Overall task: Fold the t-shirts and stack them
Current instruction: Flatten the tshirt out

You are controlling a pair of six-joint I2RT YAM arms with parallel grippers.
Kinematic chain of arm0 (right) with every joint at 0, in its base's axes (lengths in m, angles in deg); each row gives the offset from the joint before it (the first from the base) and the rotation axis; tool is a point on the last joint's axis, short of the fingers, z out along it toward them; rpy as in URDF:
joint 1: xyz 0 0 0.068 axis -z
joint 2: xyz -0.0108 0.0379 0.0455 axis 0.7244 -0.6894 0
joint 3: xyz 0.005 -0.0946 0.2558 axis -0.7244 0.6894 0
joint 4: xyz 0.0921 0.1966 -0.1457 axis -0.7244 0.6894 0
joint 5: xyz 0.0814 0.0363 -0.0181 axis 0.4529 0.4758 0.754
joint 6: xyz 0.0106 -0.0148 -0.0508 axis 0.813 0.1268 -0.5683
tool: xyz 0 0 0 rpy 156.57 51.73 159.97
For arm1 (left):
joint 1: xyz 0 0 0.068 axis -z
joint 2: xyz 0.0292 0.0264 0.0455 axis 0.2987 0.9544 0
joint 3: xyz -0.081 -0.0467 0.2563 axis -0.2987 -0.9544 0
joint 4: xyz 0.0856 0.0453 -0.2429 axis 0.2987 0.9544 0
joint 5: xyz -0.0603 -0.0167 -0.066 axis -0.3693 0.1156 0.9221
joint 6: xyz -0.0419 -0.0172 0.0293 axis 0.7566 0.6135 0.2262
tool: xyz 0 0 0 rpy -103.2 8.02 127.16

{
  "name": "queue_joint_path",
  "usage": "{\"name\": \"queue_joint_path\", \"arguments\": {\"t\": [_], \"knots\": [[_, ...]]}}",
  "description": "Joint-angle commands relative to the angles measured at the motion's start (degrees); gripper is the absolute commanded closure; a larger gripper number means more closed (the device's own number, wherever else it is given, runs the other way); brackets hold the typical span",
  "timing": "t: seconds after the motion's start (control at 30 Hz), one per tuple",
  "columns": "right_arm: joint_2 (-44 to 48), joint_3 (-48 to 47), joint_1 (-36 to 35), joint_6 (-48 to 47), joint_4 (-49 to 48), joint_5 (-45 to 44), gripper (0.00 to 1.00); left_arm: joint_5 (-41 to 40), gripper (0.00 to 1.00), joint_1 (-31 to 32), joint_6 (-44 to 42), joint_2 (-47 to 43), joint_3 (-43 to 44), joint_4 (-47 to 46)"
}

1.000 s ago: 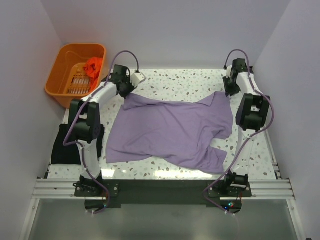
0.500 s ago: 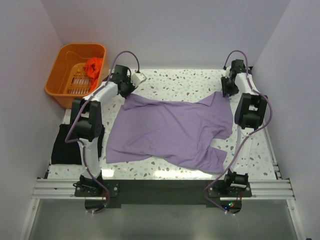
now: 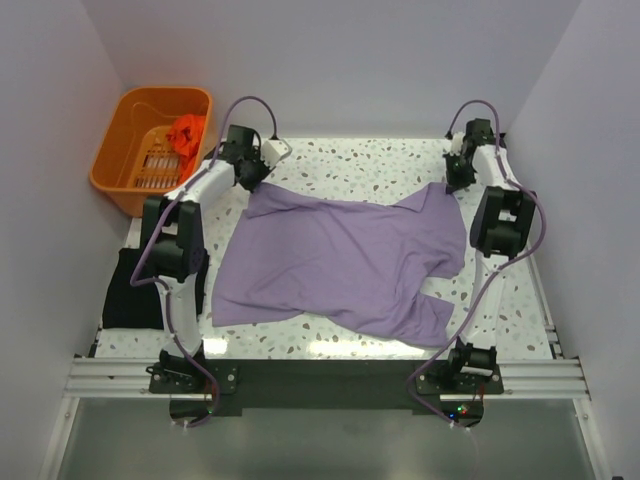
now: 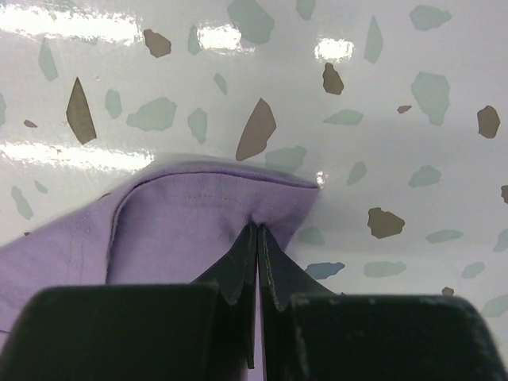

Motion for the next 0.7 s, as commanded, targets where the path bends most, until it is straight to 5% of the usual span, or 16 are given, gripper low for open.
{"name": "queue_joint_path", "arguments": {"t": [0.0,0.67], "knots": [[4.9,1.2,0.5,-0.4,0.4,3.4,1.0,1.8,1.0,-0.7,1.6,-0.7,2.4,-0.1],[27.9,7.6,0.6,1.5,-8.3,4.5,1.0,3.4,1.0,-2.4,8.8,-10.6,1.7,-5.8]]}}
